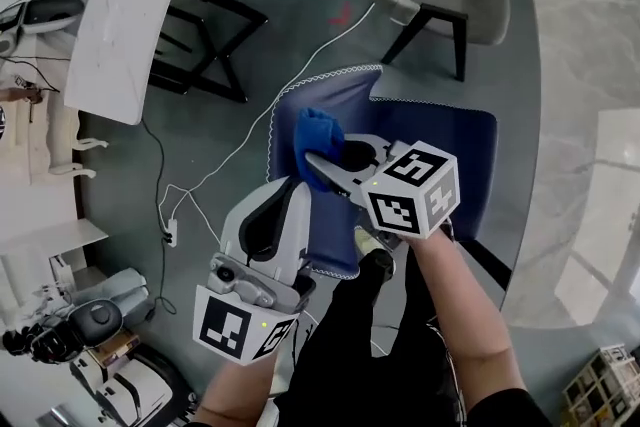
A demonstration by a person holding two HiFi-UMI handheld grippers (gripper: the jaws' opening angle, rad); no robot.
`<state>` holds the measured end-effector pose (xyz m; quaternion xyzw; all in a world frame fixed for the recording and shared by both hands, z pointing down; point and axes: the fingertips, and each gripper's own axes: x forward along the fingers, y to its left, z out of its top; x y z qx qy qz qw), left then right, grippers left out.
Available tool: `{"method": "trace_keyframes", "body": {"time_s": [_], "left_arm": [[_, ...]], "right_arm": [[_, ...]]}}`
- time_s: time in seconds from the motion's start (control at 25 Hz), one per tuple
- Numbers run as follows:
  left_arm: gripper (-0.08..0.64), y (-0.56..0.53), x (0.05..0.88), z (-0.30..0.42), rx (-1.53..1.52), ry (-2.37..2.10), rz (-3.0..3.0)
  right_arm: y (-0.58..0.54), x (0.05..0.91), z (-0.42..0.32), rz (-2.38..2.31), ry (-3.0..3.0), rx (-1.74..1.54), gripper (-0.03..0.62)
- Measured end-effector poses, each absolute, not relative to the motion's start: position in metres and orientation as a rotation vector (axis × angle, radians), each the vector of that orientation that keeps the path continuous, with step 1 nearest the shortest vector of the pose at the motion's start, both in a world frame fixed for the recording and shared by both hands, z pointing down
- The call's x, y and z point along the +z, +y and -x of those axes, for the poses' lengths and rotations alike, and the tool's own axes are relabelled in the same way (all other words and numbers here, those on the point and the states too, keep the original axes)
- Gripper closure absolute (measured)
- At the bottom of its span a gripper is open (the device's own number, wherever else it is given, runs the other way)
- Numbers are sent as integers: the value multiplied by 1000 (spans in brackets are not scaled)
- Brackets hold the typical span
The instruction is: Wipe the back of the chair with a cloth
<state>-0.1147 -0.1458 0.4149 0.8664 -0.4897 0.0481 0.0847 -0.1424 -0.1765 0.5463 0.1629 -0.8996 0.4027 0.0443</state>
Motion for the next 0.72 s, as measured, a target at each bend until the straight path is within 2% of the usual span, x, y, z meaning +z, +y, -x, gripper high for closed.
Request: {"method": "trace_keyframes", "body": {"time_s": [0.32, 0.72], "left_arm": [[552, -148, 456, 91, 153, -1414, -2542], [552, -155, 499, 71, 175, -1366, -2506]], "right_arm": [[-211, 593, 159, -227, -2849, 1398, 506], [-227, 698, 122, -437, -2688, 1523, 505]]}}
